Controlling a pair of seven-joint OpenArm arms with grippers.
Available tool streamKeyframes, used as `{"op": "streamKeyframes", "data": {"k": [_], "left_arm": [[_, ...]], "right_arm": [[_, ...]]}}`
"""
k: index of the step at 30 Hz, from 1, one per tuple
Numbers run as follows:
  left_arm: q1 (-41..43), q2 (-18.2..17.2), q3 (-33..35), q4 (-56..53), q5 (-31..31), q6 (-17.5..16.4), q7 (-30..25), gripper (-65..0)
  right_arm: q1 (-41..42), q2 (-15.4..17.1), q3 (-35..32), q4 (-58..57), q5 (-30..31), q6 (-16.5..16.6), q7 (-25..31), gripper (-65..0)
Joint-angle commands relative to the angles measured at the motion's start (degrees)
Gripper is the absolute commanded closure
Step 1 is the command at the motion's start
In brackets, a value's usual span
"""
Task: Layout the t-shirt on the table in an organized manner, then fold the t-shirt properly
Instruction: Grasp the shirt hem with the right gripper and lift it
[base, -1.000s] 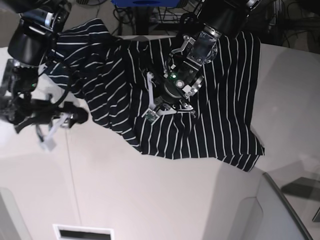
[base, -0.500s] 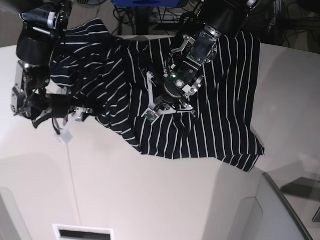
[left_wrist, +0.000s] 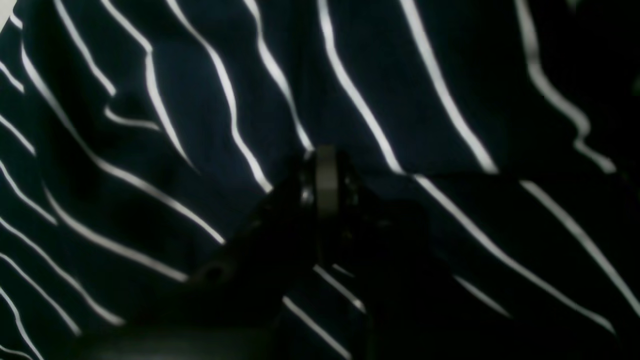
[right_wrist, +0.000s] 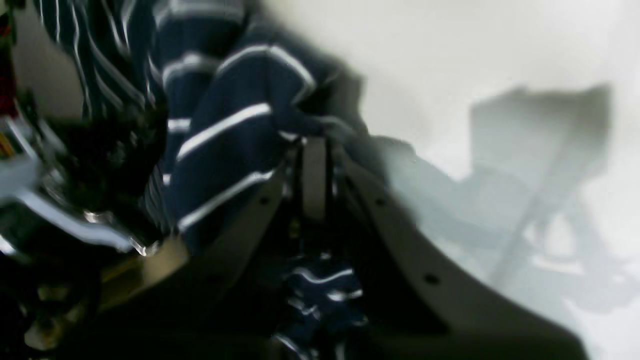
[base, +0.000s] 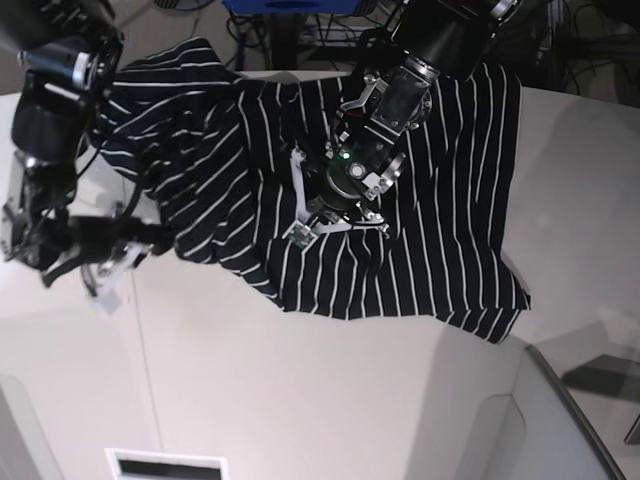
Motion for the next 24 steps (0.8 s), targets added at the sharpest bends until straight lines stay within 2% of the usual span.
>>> {"op": "streamKeyframes", "data": {"k": [1, 4, 9, 13, 14, 16, 17, 19, 21, 22, 24], "left_arm": [[0.0, 0.0, 0.0, 0.0, 0.1, 0.1, 1.7, 0.0], [0.0, 0.0, 0.0, 0.0, 0.1, 0.1, 1.7, 0.0], [0.0, 0.0, 0.0, 0.3, 0.2, 0.1, 1.7, 0.0], [0.0, 0.0, 0.0, 0.4, 0.2, 0.1, 1.8, 0.0], [0.0, 0.0, 0.0, 0.4, 0.2, 0.1, 1.8, 0.0], [0.0, 0.0, 0.0, 0.4, 0.2, 0.1, 1.8, 0.0], [0.0, 0.0, 0.0, 0.4, 0.2, 0.1, 1.8, 0.0], [0.0, 0.0, 0.0, 0.4, 0.2, 0.1, 1.8, 0.0], [-0.1, 0.0, 0.0, 0.4, 0.2, 0.1, 1.8, 0.0], [-0.1, 0.0, 0.0, 0.4, 0.2, 0.1, 1.8, 0.0], [-0.2, 0.0, 0.0, 0.4, 0.2, 0.1, 1.8, 0.0]], "right_arm": [[2.3, 1.0, 0.1, 1.0, 1.4, 0.1, 0.6, 0.0], [4.5, 2.8, 0.1, 1.0, 1.1, 0.0, 0.8, 0.0], [6.3, 6.4, -0.4, 1.0, 1.0, -0.4, 5.7, 0.0], [6.5, 9.0, -0.5, 2.6, 1.0, -6.0, 10.5, 0.0], [6.3, 9.2, -0.5, 3.4, 1.3, -6.6, 10.4, 0.0], [6.4, 8.8, 0.0, 4.7, 1.4, -6.5, 6.5, -1.5], [6.6, 8.7, 0.0, 4.8, 1.4, -6.5, 3.4, -6.0], [7.5, 7.1, 0.2, 4.7, 3.7, -6.5, -2.1, -21.8], [6.1, 5.5, 1.5, 4.7, 9.5, -6.5, -3.7, -34.1], [5.6, 5.1, 1.6, 4.1, 11.8, -6.7, -3.8, -36.2], [5.6, 4.5, 0.0, 1.2, 13.9, -6.9, -3.1, -36.5]]}}
